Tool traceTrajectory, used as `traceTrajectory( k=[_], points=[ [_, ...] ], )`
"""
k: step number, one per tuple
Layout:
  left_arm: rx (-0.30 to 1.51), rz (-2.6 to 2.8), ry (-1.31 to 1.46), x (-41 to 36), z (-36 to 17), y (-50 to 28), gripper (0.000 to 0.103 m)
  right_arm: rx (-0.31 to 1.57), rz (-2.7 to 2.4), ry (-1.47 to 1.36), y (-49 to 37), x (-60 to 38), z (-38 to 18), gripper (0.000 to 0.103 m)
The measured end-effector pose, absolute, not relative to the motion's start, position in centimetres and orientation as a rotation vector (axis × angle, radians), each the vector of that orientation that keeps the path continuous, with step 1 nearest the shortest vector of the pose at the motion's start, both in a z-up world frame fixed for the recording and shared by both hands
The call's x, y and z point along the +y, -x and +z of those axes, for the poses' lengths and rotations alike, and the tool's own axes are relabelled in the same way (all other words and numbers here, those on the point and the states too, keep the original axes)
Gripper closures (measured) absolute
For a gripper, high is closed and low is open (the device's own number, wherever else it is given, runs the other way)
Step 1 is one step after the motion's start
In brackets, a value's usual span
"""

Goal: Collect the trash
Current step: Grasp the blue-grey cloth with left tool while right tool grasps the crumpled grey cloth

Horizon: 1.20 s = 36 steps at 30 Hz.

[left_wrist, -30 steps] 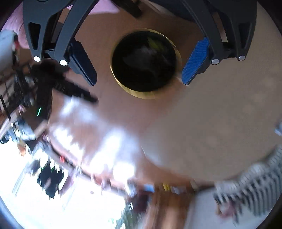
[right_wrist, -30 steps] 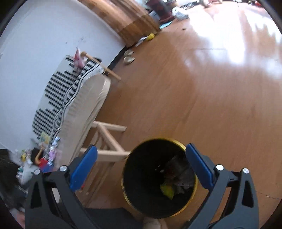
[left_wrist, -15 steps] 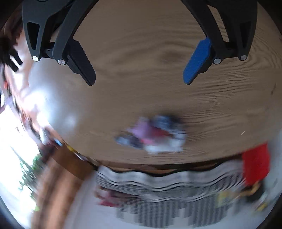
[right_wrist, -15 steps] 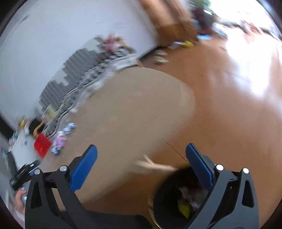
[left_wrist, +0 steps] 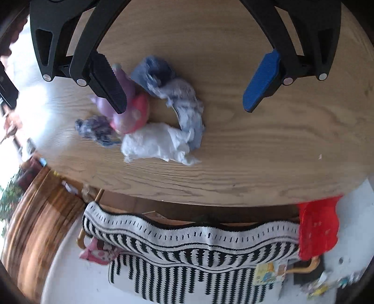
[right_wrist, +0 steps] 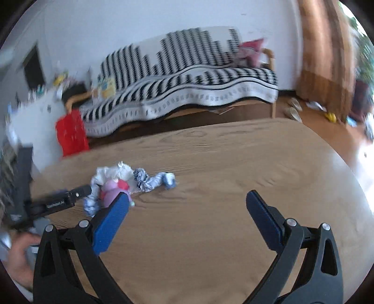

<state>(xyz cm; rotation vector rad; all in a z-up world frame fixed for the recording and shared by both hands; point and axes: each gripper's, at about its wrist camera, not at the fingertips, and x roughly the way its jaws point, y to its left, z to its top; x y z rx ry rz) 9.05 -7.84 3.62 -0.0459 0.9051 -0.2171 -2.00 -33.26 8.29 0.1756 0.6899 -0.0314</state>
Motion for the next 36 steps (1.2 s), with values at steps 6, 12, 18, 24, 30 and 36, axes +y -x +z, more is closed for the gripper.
traceTrajectory(
  k=[6, 12, 18, 24, 30, 36],
  points=[
    [0.963, -0.222, -0.017, -7.5, 1.1, -11.0, 0.006, 0.764, 0.002, -0.174, -5.1, -30.4, 5.5, 0.006],
    [0.971, -0.246, -0.077, -6.7, 0.0, -10.9, 0.006, 0.821, 0.025, -0.053, -9.8, -27.1, 3.2, 0.006],
    [0.905, -0.259, -0.141, -7.0, 0.2, -10.6, 0.053, 0.852, 0.065, -0.115, -11.2, -27.4, 1.9, 0.051],
    [0.946, -0.314, -0.101, -6.9, 0.9, -10.2, 0.074, 0.846, 0.094, -0.115, -9.6, -27.3, 2.2, 0.068],
    [0.914, -0.299, -0.087, -6.3, 2.5, -9.1, 0.074, 0.781, 0.099, -0.111, -6.6, -27.6, 4.9, 0.068],
    [0.892, -0.299, -0.134, -6.7, 4.0, -7.2, 0.074, 0.758, 0.102, -0.106, -4.2, -28.4, 6.4, 0.068]
  ],
)
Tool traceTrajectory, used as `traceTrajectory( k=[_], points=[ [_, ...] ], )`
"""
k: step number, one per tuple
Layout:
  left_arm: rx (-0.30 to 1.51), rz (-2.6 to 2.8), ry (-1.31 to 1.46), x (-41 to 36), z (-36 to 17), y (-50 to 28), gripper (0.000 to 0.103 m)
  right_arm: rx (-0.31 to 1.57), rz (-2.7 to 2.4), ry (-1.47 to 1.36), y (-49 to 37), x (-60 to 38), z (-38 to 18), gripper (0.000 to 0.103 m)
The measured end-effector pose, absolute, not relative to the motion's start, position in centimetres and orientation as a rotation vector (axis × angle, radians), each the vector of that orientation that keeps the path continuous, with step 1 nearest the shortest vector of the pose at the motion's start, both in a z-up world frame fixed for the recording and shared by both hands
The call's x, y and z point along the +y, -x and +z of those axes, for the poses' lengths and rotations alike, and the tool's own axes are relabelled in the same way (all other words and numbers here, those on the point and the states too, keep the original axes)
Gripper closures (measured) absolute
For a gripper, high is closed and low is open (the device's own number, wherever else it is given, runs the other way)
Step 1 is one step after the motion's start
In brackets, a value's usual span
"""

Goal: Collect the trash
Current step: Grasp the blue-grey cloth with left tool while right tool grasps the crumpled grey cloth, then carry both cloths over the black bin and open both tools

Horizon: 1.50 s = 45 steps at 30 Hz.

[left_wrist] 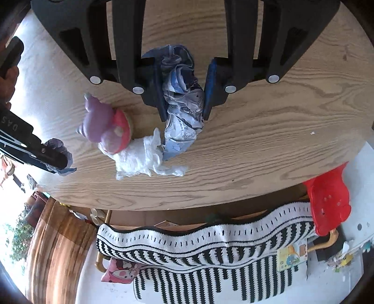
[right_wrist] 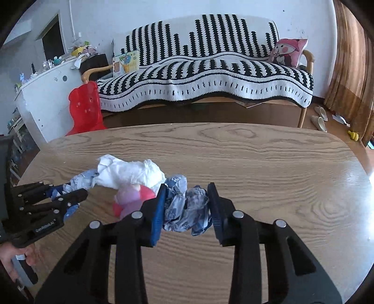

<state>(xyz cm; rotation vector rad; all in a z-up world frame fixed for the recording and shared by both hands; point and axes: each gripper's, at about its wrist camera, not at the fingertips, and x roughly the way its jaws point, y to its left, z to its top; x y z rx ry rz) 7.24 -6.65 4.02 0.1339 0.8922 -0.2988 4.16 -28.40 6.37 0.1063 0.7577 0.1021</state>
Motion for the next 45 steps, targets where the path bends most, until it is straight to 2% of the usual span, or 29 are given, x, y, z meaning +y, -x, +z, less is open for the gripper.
traceTrajectory(
  k=[14, 45],
  points=[
    [0.811, -0.216, -0.105, -3.8, 7.5, -4.8, 0.074, 0.77, 0.104, -0.14, -1.7, -29.8, 6.6, 0.068],
    [0.825, -0.24, -0.138, -5.1, 6.9, -5.8, 0.074, 0.827, 0.111, -0.115, -2.6, -29.3, 5.3, 0.067]
  ],
)
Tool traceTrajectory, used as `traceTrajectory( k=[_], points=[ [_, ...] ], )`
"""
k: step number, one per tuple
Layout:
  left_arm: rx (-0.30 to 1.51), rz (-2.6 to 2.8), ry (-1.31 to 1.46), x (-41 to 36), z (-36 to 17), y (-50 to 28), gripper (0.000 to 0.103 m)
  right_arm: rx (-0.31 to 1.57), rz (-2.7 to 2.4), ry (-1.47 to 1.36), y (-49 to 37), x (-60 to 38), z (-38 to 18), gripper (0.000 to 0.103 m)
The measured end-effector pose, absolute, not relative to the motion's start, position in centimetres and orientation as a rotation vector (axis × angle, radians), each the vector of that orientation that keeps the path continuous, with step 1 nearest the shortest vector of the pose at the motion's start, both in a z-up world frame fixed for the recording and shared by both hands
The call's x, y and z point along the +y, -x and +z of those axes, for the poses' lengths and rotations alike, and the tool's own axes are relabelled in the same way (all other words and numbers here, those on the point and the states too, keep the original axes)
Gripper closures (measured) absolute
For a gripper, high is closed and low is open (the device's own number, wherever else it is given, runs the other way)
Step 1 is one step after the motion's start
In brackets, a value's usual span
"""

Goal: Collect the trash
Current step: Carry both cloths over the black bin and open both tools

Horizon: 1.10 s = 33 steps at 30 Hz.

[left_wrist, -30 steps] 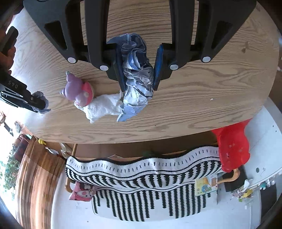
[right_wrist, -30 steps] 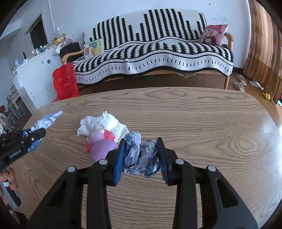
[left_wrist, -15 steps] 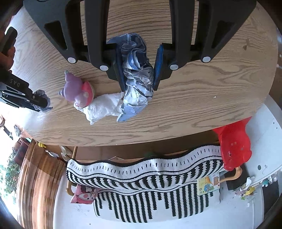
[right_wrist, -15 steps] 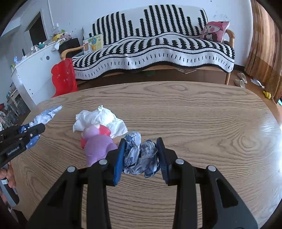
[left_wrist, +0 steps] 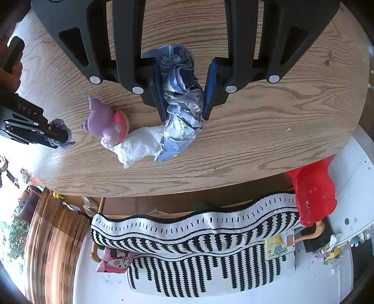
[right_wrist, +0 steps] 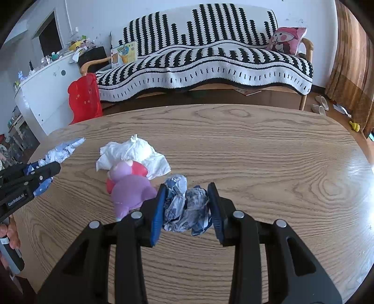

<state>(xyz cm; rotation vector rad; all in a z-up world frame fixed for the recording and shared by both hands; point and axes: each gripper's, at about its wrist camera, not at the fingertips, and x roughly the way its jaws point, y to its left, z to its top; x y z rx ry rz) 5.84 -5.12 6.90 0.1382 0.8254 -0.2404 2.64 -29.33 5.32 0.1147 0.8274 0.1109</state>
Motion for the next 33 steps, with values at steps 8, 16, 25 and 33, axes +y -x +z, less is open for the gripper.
traceTrajectory(
  k=[8, 16, 25, 33],
  points=[
    [0.81, -0.396, -0.079, -8.8, 8.7, -2.9, 0.074, 0.653, 0.024, -0.125, 4.1, -32.4, 12.0, 0.067],
    [0.77, -0.849, -0.084, -16.7, 13.2, 9.0, 0.074, 0.607, -0.091, -0.144, 20.5, -39.7, 12.6, 0.067],
    [0.945, -1.232, -0.352, -35.4, 8.3, 25.1, 0.074, 0.657, -0.191, -0.267, 35.4, -49.7, 11.9, 0.065],
    [1.169, -1.17, -0.537, -40.0, -2.4, 28.9, 0.074, 0.829, -0.171, -0.608, 41.9, -52.3, -3.0, 0.065]
  ],
)
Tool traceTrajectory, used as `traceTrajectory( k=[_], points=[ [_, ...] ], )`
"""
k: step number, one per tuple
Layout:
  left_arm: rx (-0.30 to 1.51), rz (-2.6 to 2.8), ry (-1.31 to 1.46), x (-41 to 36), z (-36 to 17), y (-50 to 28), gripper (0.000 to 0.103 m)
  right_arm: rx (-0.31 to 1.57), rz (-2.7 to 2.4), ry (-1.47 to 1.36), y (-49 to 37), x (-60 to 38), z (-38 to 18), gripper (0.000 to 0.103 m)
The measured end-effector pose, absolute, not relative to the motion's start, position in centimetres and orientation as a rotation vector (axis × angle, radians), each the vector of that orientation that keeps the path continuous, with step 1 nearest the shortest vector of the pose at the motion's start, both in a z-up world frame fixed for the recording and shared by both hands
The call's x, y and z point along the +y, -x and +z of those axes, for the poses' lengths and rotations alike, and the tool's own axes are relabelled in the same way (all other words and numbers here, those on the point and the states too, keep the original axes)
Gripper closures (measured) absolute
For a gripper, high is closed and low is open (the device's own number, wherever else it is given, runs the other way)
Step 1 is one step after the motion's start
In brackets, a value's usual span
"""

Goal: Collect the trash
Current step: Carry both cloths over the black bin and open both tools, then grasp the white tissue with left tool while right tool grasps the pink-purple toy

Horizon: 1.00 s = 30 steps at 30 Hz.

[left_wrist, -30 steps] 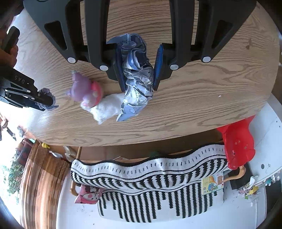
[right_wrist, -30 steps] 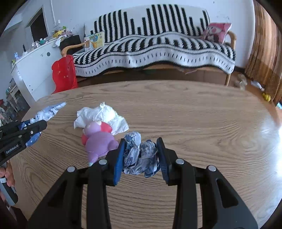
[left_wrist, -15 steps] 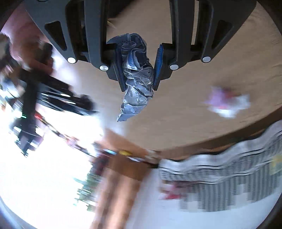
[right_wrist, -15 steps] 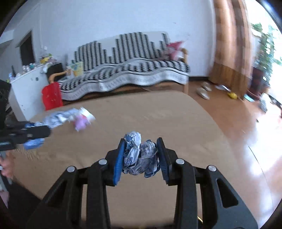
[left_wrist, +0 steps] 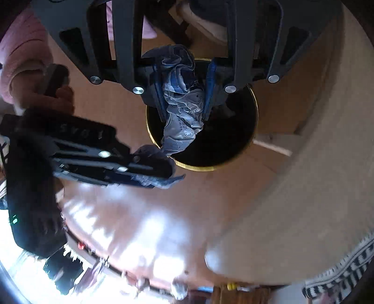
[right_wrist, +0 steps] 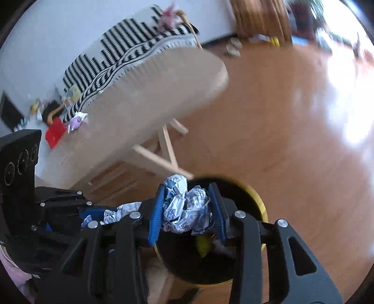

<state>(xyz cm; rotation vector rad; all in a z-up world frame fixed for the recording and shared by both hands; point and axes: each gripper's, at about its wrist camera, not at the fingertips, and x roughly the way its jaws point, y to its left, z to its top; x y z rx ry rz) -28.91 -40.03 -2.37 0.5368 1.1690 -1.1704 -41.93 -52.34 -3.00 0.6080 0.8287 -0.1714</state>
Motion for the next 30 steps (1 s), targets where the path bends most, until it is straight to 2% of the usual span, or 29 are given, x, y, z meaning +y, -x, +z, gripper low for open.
traceTrajectory(
  k=[7, 9, 10, 11, 12, 13, 17, 19, 24, 26, 30],
  points=[
    [1.196, -1.143, -0.566, -40.7, -3.4, 28.7, 0.074, 0.826, -0.152, -0.655, 42.8, -52.5, -4.9, 0.065],
    [1.215, -1.153, -0.557, -41.2, -3.6, 29.1, 0.072, 0.823, -0.159, -0.664, 42.9, -53.1, -4.6, 0.062],
    [1.23, -1.161, -0.551, -41.2, -3.6, 29.3, 0.063, 0.823, -0.171, -0.679, 43.1, -53.4, -4.6, 0.049],
    [1.247, -1.165, -0.549, -41.0, -3.5, 29.3, 0.05, 0.827, -0.18, -0.698, 42.4, -54.0, -4.7, 0.025],
    [1.248, -1.158, -0.55, -41.1, -3.6, 29.5, 0.016, 0.829, -0.203, -0.726, 42.6, -54.4, -4.8, 0.015],
    [1.213, -1.137, -0.55, -40.9, -3.3, 29.7, 0.006, 0.827, -0.233, -0.754, 42.8, -54.9, -4.9, 0.008],
    [1.13, -1.182, -0.55, -40.3, -1.3, 30.2, 0.006, 0.77, -0.335, -0.847, 43.9, -56.5, -5.1, 0.007],
    [1.034, -1.184, -0.529, -39.4, 1.4, 29.7, 0.006, 0.756, -0.387, -0.86, 44.4, -56.7, -5.3, 0.007],
    [0.766, -1.086, -0.396, -33.7, 9.7, 25.5, 0.006, 0.812, -0.464, -0.699, 43.3, -55.6, -5.1, 0.007],
    [0.716, -0.978, -0.387, -31.1, 10.7, 23.2, 0.006, 0.82, -0.457, -0.678, 42.2, -54.9, -5.0, 0.007],
    [0.822, -0.82, -0.221, -24.5, 10.2, 16.0, 0.006, 0.821, -0.409, -0.632, 38.7, -52.6, -4.1, 0.007]
  ],
)
